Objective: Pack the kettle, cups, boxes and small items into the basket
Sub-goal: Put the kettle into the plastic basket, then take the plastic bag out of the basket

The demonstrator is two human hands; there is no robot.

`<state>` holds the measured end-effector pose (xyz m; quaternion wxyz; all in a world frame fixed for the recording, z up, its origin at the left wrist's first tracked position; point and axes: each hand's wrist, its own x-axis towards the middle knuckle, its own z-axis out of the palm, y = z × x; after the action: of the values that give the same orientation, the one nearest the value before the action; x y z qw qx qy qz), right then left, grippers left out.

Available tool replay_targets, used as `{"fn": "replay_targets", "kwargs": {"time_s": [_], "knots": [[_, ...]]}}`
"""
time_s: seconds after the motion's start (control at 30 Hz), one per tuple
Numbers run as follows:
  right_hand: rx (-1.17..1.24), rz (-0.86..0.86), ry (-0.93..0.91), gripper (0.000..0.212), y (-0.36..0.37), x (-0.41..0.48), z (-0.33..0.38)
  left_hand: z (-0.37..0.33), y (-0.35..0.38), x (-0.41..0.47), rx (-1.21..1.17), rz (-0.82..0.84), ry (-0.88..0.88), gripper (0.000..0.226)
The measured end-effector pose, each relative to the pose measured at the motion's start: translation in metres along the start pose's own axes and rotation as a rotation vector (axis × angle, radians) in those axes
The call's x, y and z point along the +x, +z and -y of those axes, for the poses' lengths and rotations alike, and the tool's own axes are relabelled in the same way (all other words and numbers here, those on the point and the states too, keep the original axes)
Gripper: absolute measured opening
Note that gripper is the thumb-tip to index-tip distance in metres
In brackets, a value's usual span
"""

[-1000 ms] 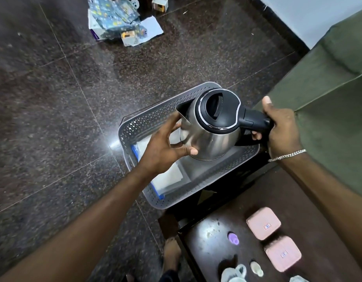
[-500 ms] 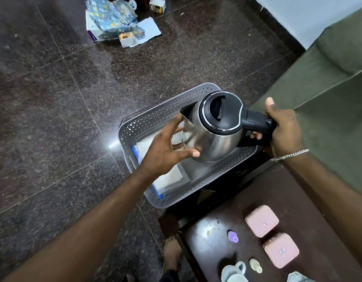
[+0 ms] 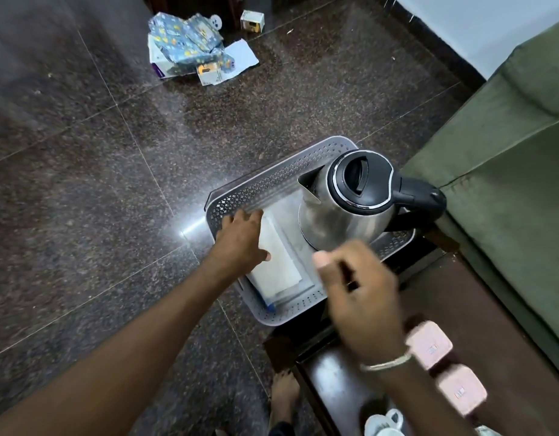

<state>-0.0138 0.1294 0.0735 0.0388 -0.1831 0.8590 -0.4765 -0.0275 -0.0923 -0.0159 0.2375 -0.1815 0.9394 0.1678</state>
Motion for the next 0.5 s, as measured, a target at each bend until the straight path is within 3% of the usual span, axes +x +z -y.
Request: {"fn": "replay_targets", "kwargs": {"time_s": [0.1,0.2,0.27,0.37,0.5], "knots": [[-0.127,0.288,0.185,0.013,0.059,-0.014,-0.003,-0.003,-0.002,0.007,0.092,-0.006,-0.059,0.089],[-0.286,0.433,0.268,0.03,0.093,-0.013,-0.012,-0.003,-0.004,0.015,0.094,0.018,-0.115,0.099],[-0.338,0.467,0.293,0.04,0.106,-0.008,-0.017,-0.002,-0.005,0.02,0.083,0.053,-0.155,0.094],[-0.394,0.498,0.313,0.048,0.116,-0.003,-0.022,-0.001,-0.007,0.021,0.093,0.071,-0.15,0.062],[-0.487,0.461,0.223,0.044,0.121,-0.008,-0.022,0.0,-0.012,0.013,-0.015,0.012,-0.126,0.042]]}}
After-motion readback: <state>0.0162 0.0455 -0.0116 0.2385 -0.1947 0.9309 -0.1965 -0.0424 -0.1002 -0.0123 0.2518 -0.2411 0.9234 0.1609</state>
